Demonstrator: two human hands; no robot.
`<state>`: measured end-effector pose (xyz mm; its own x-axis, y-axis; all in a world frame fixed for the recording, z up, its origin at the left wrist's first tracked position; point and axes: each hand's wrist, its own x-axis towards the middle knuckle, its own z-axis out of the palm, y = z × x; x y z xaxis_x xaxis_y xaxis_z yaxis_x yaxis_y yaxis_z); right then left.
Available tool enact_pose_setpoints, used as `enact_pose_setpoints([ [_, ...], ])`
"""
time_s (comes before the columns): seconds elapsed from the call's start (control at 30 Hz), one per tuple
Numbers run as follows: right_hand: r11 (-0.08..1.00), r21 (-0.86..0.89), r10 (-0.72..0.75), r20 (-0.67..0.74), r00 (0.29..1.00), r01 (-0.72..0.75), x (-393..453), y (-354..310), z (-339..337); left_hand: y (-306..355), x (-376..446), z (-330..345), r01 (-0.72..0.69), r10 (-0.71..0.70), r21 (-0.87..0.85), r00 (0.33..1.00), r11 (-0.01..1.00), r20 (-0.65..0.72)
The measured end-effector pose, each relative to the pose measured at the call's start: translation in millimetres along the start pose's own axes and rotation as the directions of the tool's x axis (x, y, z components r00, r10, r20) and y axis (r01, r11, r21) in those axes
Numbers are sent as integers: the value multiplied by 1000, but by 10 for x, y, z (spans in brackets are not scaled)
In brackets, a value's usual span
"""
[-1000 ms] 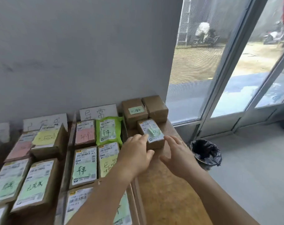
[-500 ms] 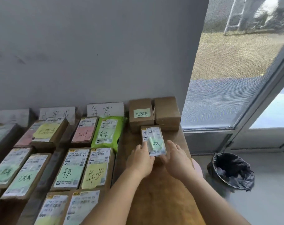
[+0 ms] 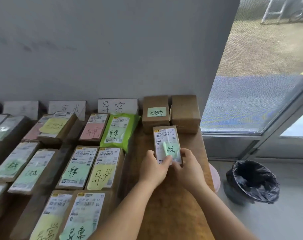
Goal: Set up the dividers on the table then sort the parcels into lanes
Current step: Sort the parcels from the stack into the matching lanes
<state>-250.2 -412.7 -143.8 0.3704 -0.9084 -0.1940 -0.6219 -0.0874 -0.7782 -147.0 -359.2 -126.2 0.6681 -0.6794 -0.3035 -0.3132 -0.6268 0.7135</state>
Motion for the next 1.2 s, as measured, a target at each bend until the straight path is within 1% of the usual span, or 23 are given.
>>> enact_pose_setpoints([
  [0.1, 995, 95, -31, -54, 998, 36, -79, -30, -14, 71, -27, -21, 35, -41, -126, 998, 991, -50],
  [0.17, 987, 151, -46, -99, 994, 60, -129, -83, -42, 106, -37, -42, 32, -50, -169, 993, 985, -105],
  [0.23, 982, 175, -52, -130, 990, 74, -180, -145, -92, 141, -56, -88, 13, -37, -141, 985, 990, -168],
  [0.3, 981, 179, -50, -154, 987, 78, -226, -204, -153, 167, -84, -131, -25, 3, -108, 980, 994, -198],
  [0.4, 973, 203, -63, -218, 974, 109, -275, -294, -230, 210, -151, -201, -88, 69, -101, 981, 991, -180],
  [0.57, 974, 194, -68, -261, 963, 121, -248, -474, -298, 261, -222, -406, -90, 65, -259, 992, 962, -107],
  [0.7, 961, 219, -110, -265, 958, 171, -196, -735, -296, 328, -171, -668, -124, 74, -390, 987, 913, -140],
  [0.77, 940, 274, -128, -261, 957, 201, -126, -870, -262, 369, -121, -838, -136, 71, -473, 986, 871, -152],
  [0.83, 913, 347, -131, -250, 959, 215, -5, -985, -202, 388, -58, -1018, -162, 80, -516, 981, 841, -177],
  [0.87, 914, 349, -127, -238, 963, 207, 73, -1032, -160, 390, -21, -1102, -177, 84, -529, 977, 830, -195],
  [0.93, 942, 283, -125, -195, 973, 177, 243, -1091, -60, 377, 51, -1257, -199, 83, -537, 969, 820, -232],
  [1.03, 985, 55, -159, -79, 984, 164, 514, -1119, 122, 326, 153, -1428, -210, 80, -524, 962, 825, -260],
  [1.13, 974, -149, -179, -24, 984, 173, 748, -1124, 286, 223, 302, -1515, -194, 55, -530, 962, 825, -267],
  [1.2, 943, -289, -171, -4, 985, 162, 890, -1113, 367, 172, 380, -1562, -186, 41, -554, 964, 812, -264],
])
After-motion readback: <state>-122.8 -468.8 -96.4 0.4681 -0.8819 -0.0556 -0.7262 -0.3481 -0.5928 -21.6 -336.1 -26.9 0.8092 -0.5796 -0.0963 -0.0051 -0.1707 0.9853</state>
